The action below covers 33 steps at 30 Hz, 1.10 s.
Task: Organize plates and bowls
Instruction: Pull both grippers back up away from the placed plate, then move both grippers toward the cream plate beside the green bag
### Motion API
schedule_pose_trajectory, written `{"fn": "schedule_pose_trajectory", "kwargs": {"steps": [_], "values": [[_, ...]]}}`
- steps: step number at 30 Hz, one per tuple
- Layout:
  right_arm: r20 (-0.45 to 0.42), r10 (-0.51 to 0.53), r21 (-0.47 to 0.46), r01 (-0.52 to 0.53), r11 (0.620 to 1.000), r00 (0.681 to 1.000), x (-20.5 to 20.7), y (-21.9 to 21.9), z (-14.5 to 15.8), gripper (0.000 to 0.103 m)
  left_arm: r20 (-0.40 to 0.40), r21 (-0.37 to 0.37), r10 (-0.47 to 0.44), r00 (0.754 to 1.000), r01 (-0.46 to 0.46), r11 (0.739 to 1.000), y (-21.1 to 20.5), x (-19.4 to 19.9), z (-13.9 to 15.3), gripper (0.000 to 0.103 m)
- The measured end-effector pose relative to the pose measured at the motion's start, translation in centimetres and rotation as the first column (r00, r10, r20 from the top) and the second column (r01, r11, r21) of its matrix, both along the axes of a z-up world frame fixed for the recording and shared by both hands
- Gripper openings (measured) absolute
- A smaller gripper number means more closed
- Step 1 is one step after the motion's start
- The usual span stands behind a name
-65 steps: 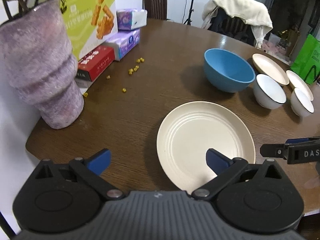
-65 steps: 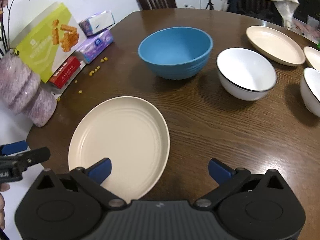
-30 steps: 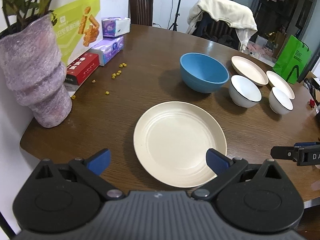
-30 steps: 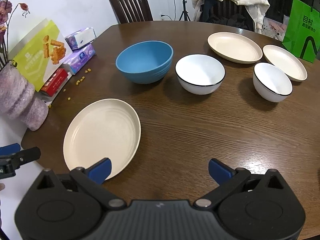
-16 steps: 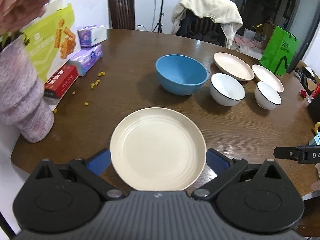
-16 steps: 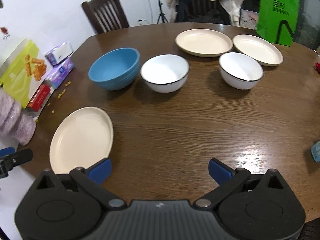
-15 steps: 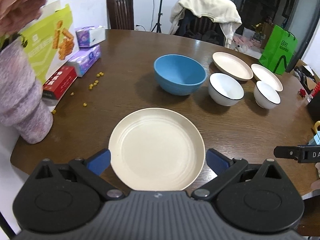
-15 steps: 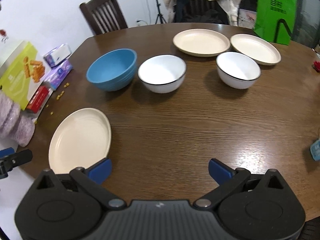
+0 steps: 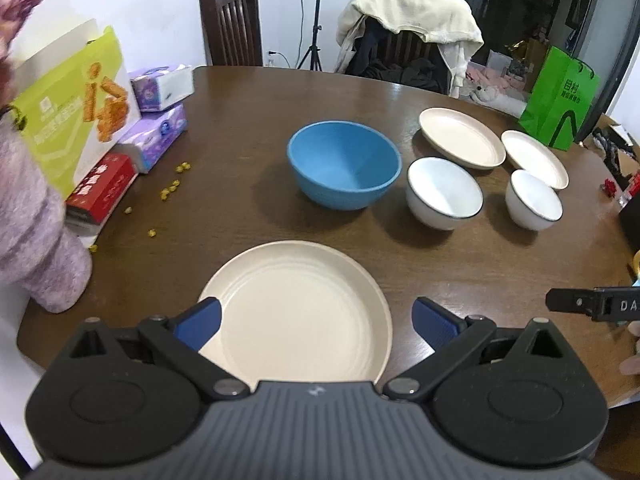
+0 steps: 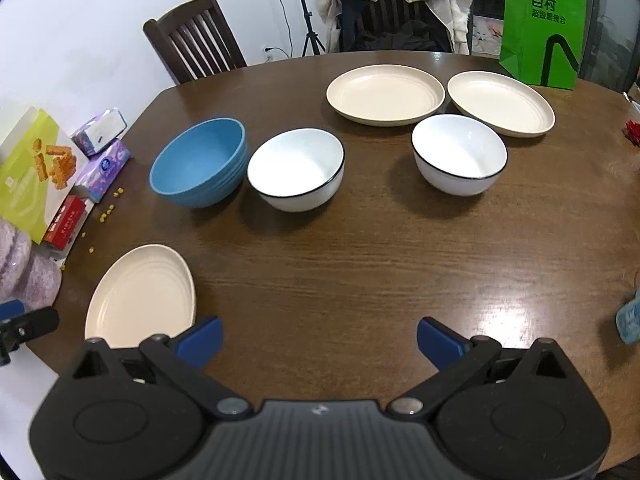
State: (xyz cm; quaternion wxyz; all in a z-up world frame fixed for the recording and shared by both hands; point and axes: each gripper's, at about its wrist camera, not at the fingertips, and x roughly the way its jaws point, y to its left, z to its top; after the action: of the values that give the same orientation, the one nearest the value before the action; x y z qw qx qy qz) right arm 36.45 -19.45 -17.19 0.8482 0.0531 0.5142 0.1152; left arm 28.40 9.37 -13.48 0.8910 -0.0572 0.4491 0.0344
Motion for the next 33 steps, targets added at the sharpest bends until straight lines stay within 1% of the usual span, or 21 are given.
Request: {"fn": "schedule_pose_trajectory", "kwargs": {"steps": [2, 4, 9, 18, 27, 33], "values": [[-0.001, 0.001, 0.007, -0.001, 1.0, 1.0, 0.6, -0.4, 0.2, 0.103, 0.011, 0.013, -0.008, 1.0, 0.008, 1.0, -0.6, 1.0, 0.3, 0.103], [0.008, -0.001, 0.008, 0.001, 1.0, 1.0, 1.3, -0.9, 0.4, 0.103, 0.02, 0.003, -0.007, 1.0, 0.007, 1.0, -1.1, 1.9, 0.6, 0.103], [0.02, -0.01, 0.008, 0.009, 1.0, 1.0, 3.1, -2.0, 0.8, 0.103, 0.027, 0.001, -0.022, 0.999, 0.022, 1.0, -2.4, 4.3, 0.9, 0.103], [0.03, -0.022, 0.012, 0.021, 1.0, 0.999, 7.2, -4.1, 0.9, 0.103, 0.025, -0.001, -0.017, 1.0, 0.017, 1.0, -4.0, 8.7, 1.2, 0.103], [0.042, 0.003, -0.002, -0.003, 1.0, 0.999, 11.7, -6.0, 1.0, 0.103, 0.023, 0.004, 0.0, 1.0, 0.0, 1.0, -6.5, 13.2, 1.4, 0.103], [0.053, 0.033, -0.012, -0.033, 0.999, 0.998, 14.5, -7.5, 0.9, 0.103, 0.021, 0.028, 0.009, 1.0, -0.01, 1.0, -8.9, 15.8, 1.2, 0.103]]}}
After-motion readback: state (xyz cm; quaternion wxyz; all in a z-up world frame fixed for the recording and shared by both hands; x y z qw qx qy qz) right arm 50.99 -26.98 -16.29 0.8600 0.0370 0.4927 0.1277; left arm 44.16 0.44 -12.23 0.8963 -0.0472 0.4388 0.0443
